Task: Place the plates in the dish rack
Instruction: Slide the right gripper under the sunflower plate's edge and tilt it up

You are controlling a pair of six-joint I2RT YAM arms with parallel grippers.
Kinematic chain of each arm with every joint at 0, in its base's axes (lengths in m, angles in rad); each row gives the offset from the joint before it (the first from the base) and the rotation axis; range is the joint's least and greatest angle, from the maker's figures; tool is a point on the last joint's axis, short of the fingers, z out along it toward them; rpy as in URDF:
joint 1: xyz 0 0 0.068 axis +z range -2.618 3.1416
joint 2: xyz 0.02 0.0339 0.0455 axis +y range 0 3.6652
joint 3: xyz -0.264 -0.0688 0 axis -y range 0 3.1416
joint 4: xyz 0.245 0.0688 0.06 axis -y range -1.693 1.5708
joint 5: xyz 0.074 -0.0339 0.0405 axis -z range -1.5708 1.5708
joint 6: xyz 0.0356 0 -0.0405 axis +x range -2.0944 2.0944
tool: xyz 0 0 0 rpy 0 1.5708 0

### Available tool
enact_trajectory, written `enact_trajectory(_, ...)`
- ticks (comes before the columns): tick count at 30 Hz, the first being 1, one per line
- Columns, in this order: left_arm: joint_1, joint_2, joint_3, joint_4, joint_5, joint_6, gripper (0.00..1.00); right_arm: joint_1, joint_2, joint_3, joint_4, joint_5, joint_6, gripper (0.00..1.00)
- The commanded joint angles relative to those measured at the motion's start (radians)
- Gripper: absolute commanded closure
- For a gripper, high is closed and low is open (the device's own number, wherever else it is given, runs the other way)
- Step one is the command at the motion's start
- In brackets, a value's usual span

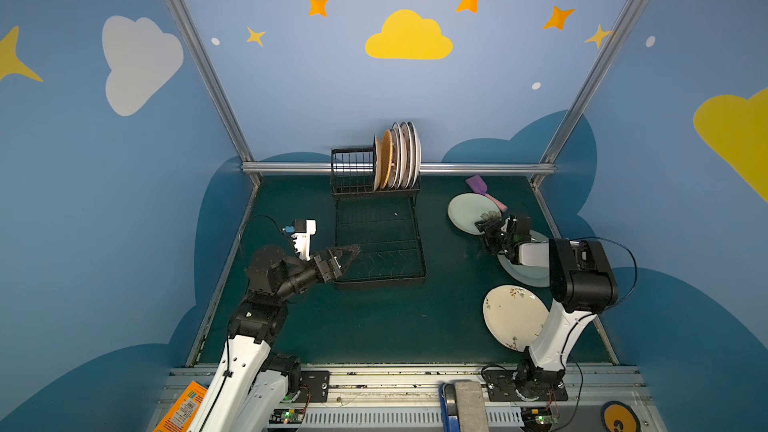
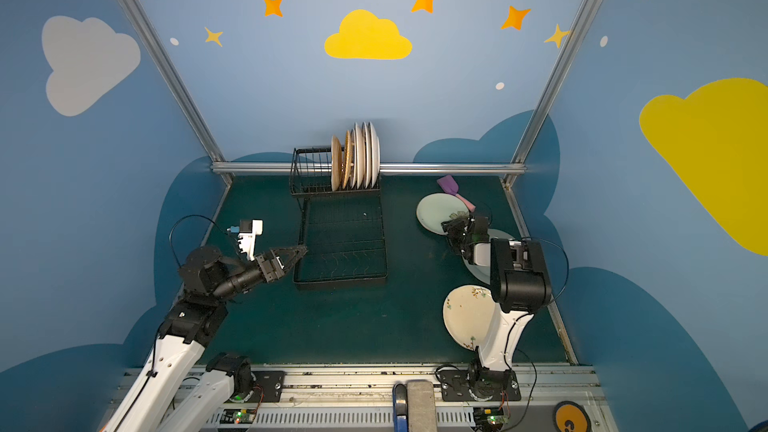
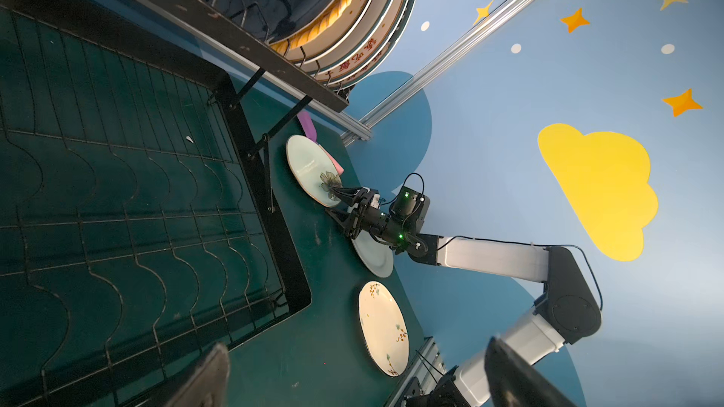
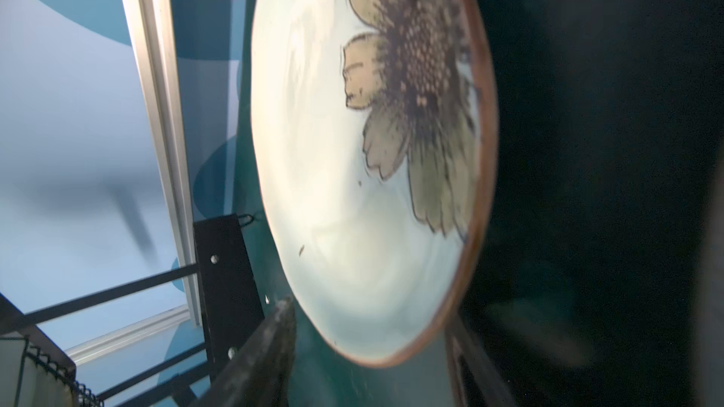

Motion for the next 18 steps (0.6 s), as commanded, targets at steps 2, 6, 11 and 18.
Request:
enact_trajectory(2,0.006,-0.005,-0.006,0.060,0.013,0.017,0.00,-0.002,0.092,0.016,0.060,0.045,0.112,0.51)
enact_trajectory(6,0.008,-0.014,-0.005,0.040,0.013,0.033,0.00,-0.003,0.130,0.032,0.084,0.059,0.143,0.65)
enact_trajectory(11,0.017,-0.033,-0.008,0.028,0.003,0.042,0.00,-0.004,0.148,0.035,0.108,0.061,0.152,0.87)
enact_trajectory(18,0.033,-0.032,-0.008,0.029,-0.002,0.041,0.00,-0.001,0.114,0.011,0.115,0.050,0.133,1.00)
